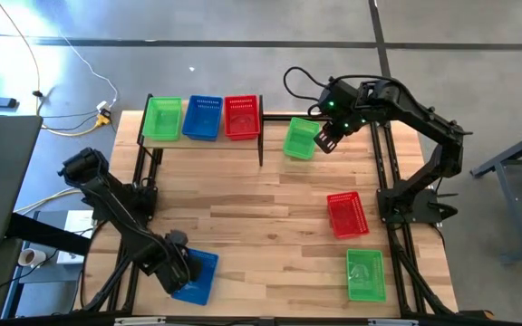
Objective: Stack baskets on shelf by color
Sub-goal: Stack the blue bin on top of the blue bin on the shelf
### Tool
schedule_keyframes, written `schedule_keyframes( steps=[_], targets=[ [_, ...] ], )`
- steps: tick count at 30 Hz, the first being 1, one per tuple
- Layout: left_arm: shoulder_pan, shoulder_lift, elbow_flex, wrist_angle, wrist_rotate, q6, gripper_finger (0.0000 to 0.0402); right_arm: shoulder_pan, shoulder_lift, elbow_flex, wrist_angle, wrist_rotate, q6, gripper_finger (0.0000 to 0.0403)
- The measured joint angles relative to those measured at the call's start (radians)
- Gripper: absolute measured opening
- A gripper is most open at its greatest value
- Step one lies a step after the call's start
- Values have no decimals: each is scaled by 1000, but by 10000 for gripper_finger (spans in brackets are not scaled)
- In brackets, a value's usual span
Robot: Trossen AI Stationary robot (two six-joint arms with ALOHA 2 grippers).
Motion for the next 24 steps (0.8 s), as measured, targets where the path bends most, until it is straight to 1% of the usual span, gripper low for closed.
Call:
schedule_keyframes(
  steps=[3, 6, 8, 12, 13, 19, 24],
  targets=[
    [0, 21, 0, 4, 9, -4, 130, 0, 0, 0, 0, 0, -6, 94],
    [4, 32, 0, 8, 9, -19, 111, 0, 0, 0, 0, 0, -12, 94],
    [9, 30, 0, 23, 9, -18, 87, 0, 0, 0, 0, 0, -14, 94],
    [16, 31, 0, 48, -1, -11, 22, 0, 0, 0, 1, 0, -25, 94],
    [16, 31, 0, 52, -3, -6, 13, 0, 0, 0, 3, 0, -26, 94],
    [28, 33, 0, 53, -5, -31, 12, 0, 0, 0, 6, 0, -26, 94],
    [50, 6, 0, 59, -70, -36, 6, 0, 0, 0, 6, 0, -45, 94]
  ],
)
